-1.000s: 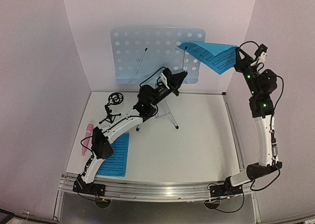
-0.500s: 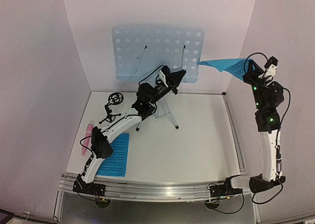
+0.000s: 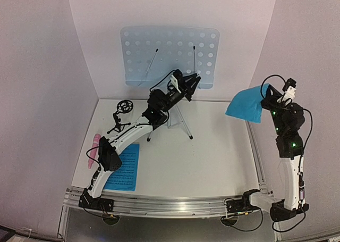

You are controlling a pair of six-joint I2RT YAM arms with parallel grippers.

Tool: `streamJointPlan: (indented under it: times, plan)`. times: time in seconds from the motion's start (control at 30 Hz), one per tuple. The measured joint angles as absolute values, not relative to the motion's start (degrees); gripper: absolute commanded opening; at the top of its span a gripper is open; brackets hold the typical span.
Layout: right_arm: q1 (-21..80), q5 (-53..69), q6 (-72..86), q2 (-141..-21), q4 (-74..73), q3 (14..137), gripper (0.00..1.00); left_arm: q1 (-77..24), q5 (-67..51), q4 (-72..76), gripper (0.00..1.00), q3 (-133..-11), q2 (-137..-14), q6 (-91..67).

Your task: Pack up the instrument practice props

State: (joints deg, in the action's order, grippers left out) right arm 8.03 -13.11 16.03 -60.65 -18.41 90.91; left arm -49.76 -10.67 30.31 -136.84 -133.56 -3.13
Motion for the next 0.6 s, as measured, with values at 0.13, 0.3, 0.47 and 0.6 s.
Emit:
streamJointPlan:
  times: [0.13,0.3,0.47,0.6]
  plan:
    - [8.03,-12.35,16.82,-60.51,-19.90,89.87,0.00,-49.77,-10.55,30.01,0.42,-136.15,-133.41,-2.98]
    - [8.03,-11.28,17.59,-60.22,-21.21,89.86,0.00,-49.92,-12.00,30.76,0.57,-131.21,-131.01,-2.27]
    - [8.03,-9.90,19.00,-59.46,-23.67,89.52,0.00,-49.80,-15.54,30.72,0.69,-123.28,-125.28,0.04]
    - [8.03,-8.06,21.32,-58.29,-25.55,87.16,0.00,-49.76,-18.57,30.00,0.73,-116.83,-119.49,2.67]
